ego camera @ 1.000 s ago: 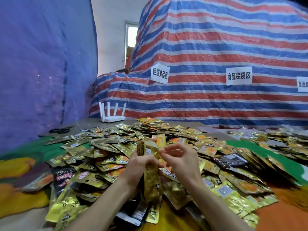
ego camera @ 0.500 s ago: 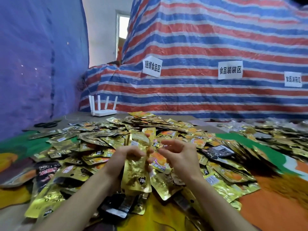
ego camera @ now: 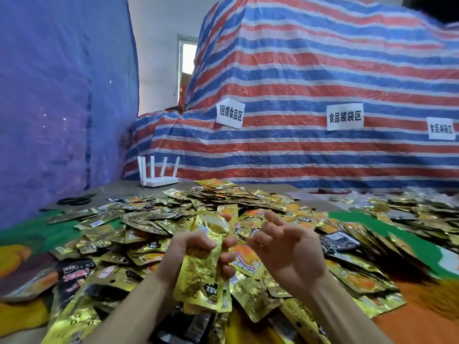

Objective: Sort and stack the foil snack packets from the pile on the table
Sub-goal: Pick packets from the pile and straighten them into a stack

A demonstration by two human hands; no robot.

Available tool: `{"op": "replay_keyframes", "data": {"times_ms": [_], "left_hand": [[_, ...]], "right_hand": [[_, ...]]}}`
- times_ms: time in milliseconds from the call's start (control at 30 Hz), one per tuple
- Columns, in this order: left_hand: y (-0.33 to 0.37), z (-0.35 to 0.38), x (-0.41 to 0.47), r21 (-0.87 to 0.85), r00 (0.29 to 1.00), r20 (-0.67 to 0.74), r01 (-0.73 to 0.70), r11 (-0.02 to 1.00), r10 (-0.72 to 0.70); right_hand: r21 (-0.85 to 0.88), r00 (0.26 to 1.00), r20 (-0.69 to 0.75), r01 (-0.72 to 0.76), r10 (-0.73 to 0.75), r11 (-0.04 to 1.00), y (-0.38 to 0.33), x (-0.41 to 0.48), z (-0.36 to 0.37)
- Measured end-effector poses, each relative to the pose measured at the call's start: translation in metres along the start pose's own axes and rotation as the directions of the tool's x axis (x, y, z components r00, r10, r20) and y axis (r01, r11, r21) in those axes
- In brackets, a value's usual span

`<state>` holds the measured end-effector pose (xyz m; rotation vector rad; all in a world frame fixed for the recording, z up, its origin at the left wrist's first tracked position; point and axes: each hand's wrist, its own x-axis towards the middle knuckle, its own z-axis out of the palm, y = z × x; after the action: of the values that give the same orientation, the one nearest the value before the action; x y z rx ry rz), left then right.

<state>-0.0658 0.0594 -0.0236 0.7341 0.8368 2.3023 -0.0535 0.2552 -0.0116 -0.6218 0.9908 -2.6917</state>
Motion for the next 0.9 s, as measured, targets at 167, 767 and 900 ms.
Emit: {"op": "replay_keyframes", "data": {"times_ms": [167,767,900], "left_hand": [[-0.002,0.002,-0.002,0.189,0.962,-0.27,0.102,0.977,-0.048],[-0.011,0.014,0.012,0.543,0.518,-0.539,-0.389,0.744,0.665],[-0.008,0.016,0.011,0.533,0.601,-0.556,-0.273,0.801,0.575]], "right_hand": [[-0.231,0.995,-0.087,-0.063,0.044,0.971,0.007,0.005,0.003],[-0.689,0.998,0.003,0.048,-0.064,0.723,0.068,0.0,0.015],[-0.795,0.973,0.007,0.146,-0.231,0.589,0.059,-0.006,0.017]]}}
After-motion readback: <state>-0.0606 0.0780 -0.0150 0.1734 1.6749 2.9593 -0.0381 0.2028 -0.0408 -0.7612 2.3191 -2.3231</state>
